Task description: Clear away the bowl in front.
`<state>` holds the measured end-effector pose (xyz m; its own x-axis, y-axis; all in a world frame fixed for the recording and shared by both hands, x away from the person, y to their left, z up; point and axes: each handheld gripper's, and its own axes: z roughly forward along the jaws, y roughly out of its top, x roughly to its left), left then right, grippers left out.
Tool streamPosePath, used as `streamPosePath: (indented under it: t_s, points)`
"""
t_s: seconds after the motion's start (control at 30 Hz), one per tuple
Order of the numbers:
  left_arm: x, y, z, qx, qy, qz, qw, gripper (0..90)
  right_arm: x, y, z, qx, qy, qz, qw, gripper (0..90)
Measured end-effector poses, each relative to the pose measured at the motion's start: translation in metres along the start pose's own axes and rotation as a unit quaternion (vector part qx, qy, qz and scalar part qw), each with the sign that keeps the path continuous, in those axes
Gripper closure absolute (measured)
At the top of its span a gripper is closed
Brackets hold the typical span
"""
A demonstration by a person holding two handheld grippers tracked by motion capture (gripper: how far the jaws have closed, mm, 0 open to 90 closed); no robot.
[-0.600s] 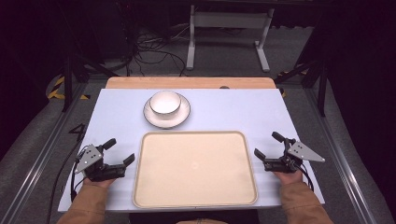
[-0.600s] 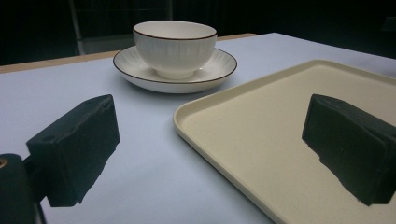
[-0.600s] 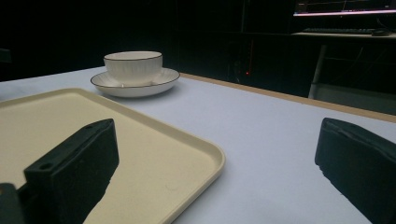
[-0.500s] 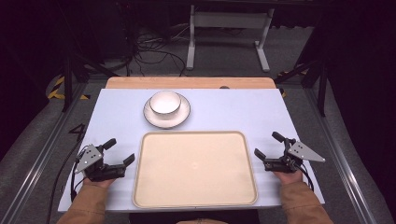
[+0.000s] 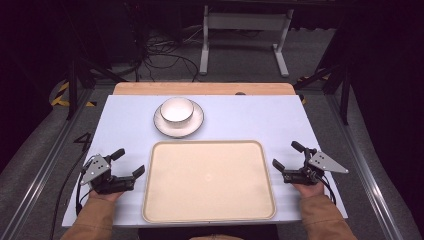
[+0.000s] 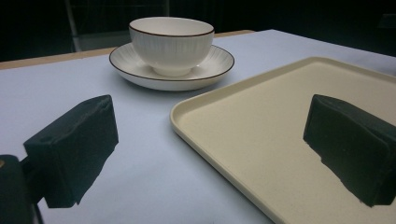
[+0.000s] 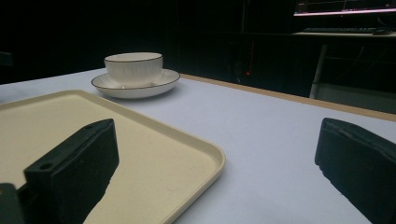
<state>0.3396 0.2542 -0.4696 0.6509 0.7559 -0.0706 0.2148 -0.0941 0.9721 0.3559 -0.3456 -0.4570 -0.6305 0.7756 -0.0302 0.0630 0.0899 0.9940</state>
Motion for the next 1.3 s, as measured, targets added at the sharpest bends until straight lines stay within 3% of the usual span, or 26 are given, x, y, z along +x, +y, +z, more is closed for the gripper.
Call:
streamPosePath:
  t_s: [0.13, 0.27, 0.6, 0.8, 0.93, 1.17, 1.3]
  points:
    - [-0.001, 0.001, 0.000, 0.003, 0.001, -0.002, 1.0000, 3.8, 0.000, 0.000, 0.000, 0.000, 0.000, 0.000, 1.0000, 0.2]
    - [-0.005, 0.008, -0.004, 0.010, 0.021, 0.009, 0.9997, 5.9, 0.000, 0.000, 0.000, 0.000, -0.002, 0.001, 1.0000, 0.2]
    - [-0.016, 0.027, -0.005, 0.002, -0.008, 0.017, 0.9998, 3.5, -0.001, 0.000, 0.000, 0.001, -0.002, 0.005, 1.0000, 0.2]
    - [-0.023, 0.038, -0.004, 0.019, -0.020, -0.003, 0.9996, 0.5, 0.000, 0.000, 0.000, 0.001, -0.001, 0.006, 1.0000, 0.2]
    - [-0.026, 0.043, -0.005, 0.013, -0.037, -0.010, 0.9992, 1.5, -0.001, 0.000, 0.000, 0.001, -0.001, 0.005, 1.0000, 0.2]
    - [-0.028, 0.052, -0.009, -0.001, -0.037, -0.017, 0.9992, 2.3, 0.000, 0.000, 0.000, 0.001, 0.000, 0.006, 1.0000, 0.3]
    - [-0.029, 0.055, -0.012, -0.019, -0.035, 0.002, 0.9992, 4.1, 0.000, 0.000, 0.000, 0.001, -0.001, 0.006, 1.0000, 0.3]
